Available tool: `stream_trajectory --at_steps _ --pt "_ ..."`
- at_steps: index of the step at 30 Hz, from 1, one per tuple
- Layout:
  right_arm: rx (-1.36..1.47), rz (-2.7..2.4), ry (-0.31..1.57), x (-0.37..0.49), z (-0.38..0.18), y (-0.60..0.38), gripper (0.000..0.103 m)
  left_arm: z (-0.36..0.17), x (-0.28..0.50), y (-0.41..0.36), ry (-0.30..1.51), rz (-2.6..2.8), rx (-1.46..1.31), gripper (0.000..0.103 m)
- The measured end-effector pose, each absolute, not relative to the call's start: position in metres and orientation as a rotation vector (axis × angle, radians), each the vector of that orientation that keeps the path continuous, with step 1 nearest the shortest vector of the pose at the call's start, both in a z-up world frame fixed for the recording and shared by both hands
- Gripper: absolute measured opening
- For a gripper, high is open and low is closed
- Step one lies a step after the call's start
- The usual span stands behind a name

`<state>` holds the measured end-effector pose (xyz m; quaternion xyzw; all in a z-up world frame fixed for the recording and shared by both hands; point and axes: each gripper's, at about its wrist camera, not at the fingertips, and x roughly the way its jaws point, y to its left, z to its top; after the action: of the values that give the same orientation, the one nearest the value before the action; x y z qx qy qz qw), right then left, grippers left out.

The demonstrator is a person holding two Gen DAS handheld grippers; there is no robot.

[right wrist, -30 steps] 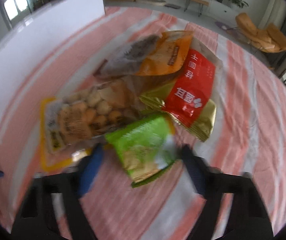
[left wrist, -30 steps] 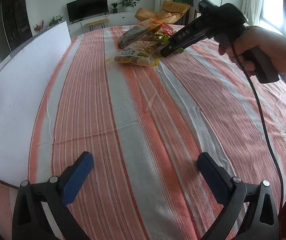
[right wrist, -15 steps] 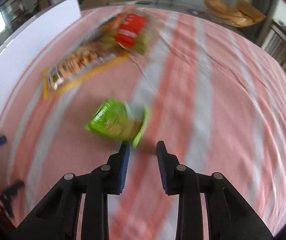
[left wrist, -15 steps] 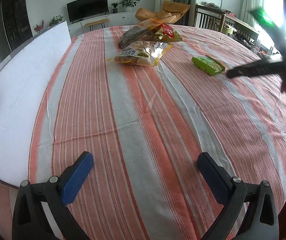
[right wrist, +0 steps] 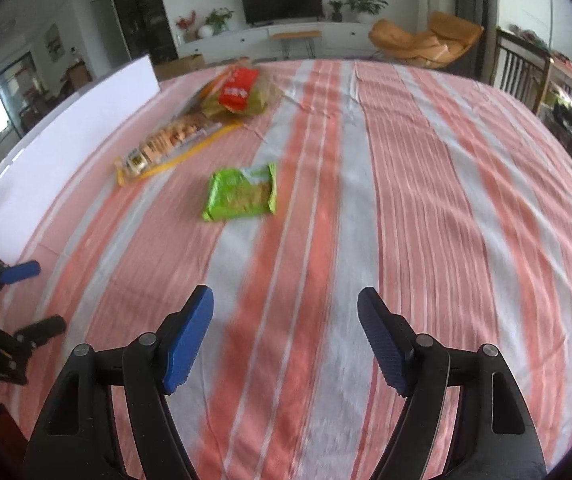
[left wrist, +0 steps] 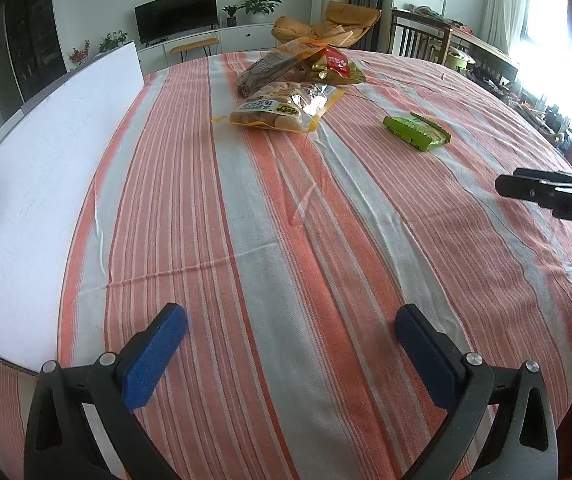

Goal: Organize snacks
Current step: 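Grasp the peanut bag with yellow border using the left tool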

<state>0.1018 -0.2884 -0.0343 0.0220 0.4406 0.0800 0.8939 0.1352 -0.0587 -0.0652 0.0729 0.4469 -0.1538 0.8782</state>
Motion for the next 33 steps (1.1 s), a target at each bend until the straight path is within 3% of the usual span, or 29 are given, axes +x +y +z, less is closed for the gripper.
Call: stream_trajectory --at_steps 7,11,18,25,28,33 --pt "0.068 0.147 0.889 0.099 -0.042 -0.296 0.078 -0.065 0.135 -0.059 0.93 -0.316 0.152 0.103" --pt "0.023 0.15 0.905 0.101 -0.044 -0.288 0.085 -0.065 0.135 -0.059 0.93 -0.319 0.152 0.103" --pt "-0.056 0.126 0.924 0.102 -0.049 -0.277 0.089 -0.055 0.151 -0.062 0.992 -0.41 0.115 0.102" --pt "-0.063 0.123 0.925 0.102 -0.048 -0.276 0.089 -0.002 0.249 -0.107 0.921 -0.404 0.311 0.102" --pt "-0.062 0.124 0.925 0.102 -0.048 -0.276 0.089 -0.021 0.315 -0.12 1.036 -0.38 0.299 0.101" --pt "-0.062 0.124 0.925 0.102 -0.049 -0.277 0.089 -0.055 0.358 -0.135 1.103 -0.347 0.368 0.094"
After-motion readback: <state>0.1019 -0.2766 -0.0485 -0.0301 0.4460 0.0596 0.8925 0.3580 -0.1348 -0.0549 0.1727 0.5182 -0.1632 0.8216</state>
